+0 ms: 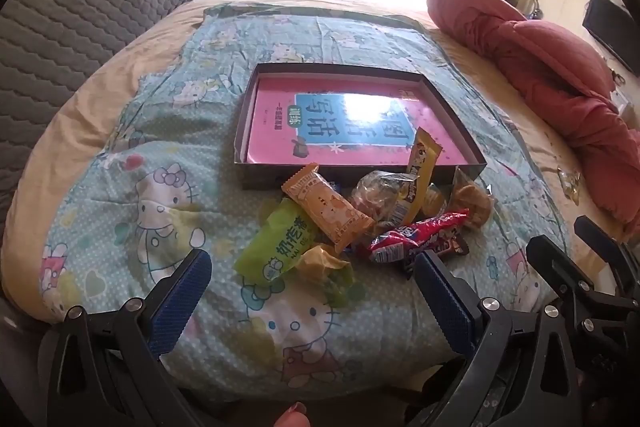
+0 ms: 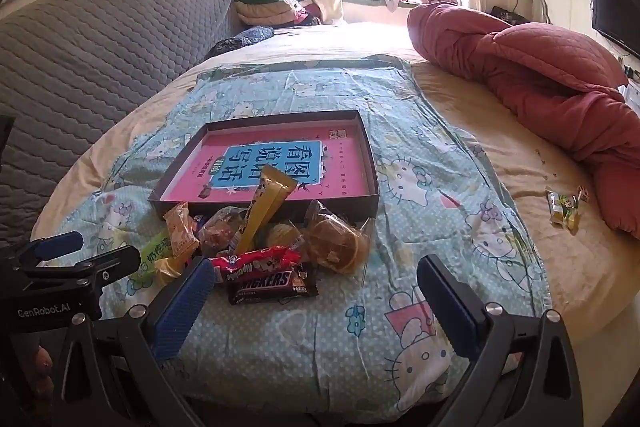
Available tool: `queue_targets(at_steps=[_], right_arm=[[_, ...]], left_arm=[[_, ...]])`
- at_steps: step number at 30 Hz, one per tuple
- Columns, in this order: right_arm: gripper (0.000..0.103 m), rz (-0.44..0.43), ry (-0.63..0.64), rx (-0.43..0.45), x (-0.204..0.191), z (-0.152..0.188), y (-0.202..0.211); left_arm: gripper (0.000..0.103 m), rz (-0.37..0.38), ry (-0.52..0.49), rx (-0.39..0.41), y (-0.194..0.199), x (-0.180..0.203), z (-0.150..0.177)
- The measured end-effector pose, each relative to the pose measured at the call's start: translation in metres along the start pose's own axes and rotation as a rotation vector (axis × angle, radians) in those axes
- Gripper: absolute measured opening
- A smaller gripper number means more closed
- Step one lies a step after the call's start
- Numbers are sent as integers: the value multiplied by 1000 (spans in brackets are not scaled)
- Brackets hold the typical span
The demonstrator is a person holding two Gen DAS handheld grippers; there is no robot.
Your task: Organize snacks
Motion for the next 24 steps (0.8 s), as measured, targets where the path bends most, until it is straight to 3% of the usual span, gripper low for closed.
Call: queue_targets(at_steps=[24], right_arm=[[102,-3,11,9,-3,-2,3]], left_arm=[[101,-12,-19,16,6,-1,0]])
Point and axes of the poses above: each gripper's, at about its wrist camera, not at the fingertips, and y roughly against the way its jaws point, x to its right, z to its underside, the point moved 9 cm from there along -y, roughly the way its jaws point, and after that the axes turned 4 degrees about -x, right-handed, at the moved point
